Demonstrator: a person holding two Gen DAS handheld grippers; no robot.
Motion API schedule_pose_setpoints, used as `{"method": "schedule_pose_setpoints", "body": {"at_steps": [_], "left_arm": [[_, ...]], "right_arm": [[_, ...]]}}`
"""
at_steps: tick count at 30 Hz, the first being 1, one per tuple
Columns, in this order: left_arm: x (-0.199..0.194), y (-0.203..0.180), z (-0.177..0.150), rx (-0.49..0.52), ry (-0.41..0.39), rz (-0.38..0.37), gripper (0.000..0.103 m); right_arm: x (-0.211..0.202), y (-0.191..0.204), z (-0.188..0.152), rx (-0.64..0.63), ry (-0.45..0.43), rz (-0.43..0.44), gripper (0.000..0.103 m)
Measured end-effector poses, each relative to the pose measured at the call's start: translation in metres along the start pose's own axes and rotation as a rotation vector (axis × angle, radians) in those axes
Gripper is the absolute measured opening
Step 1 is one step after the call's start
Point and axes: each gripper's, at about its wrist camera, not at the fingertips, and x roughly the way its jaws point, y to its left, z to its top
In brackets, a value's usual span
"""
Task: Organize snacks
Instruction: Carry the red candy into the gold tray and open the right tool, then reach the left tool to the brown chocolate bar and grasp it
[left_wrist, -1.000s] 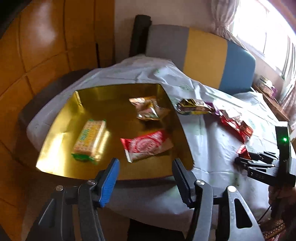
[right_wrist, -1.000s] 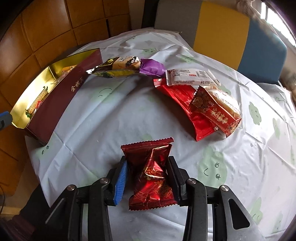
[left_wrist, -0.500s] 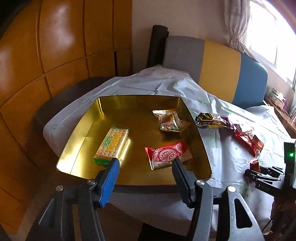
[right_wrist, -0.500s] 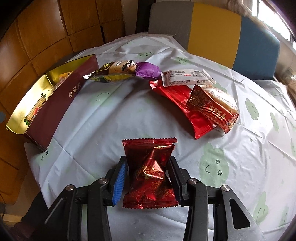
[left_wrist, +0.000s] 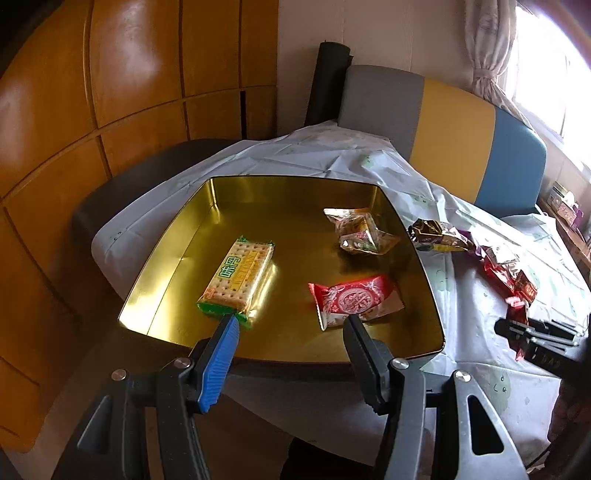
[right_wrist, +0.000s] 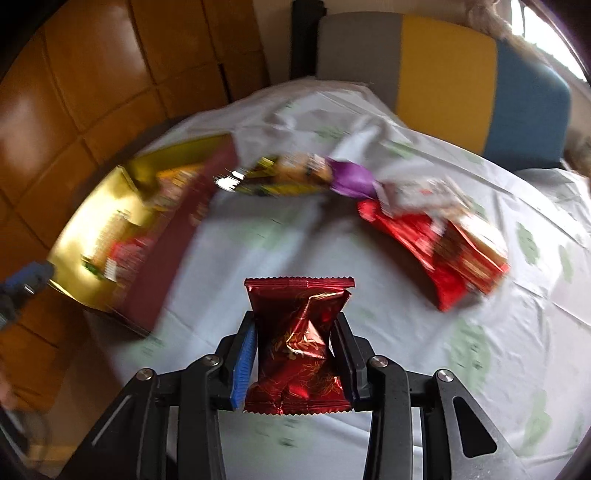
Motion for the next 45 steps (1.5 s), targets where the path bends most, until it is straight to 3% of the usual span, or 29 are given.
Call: {"method": "schedule_pose_setpoints", "body": {"at_steps": [8, 19, 30, 39, 45], "left_arm": [[-0.005, 0.013, 0.001, -0.036, -0.022, 0.039, 0.060], [-0.010, 0.032, 0.002, -0.069, -0.042, 0.089, 0.060], [-0.011, 0.033, 0.001, -0.070, -0.046, 0.095, 0.060], [-0.014, 0.022, 0.001, -0.037, -0.045, 0.085, 0.060], [-0.015, 0.012, 0.001, -0.009, -0.041, 0.075, 0.060]], "right_arm": [[0.005, 0.075, 0.046, -0.089, -0.028, 0.167, 0.040], [0.056, 0.138, 0.080, -0.165, 0.024, 0.192, 0.044], [0.045, 0.129, 0.065, -0.149, -0.006, 0.192, 0.044], [0.023, 0.105, 0.060, -0.119, -0.076, 0.151, 0.057], [0.013, 0.081, 0.054, -0.078, -0.094, 0.120, 0.061]]}}
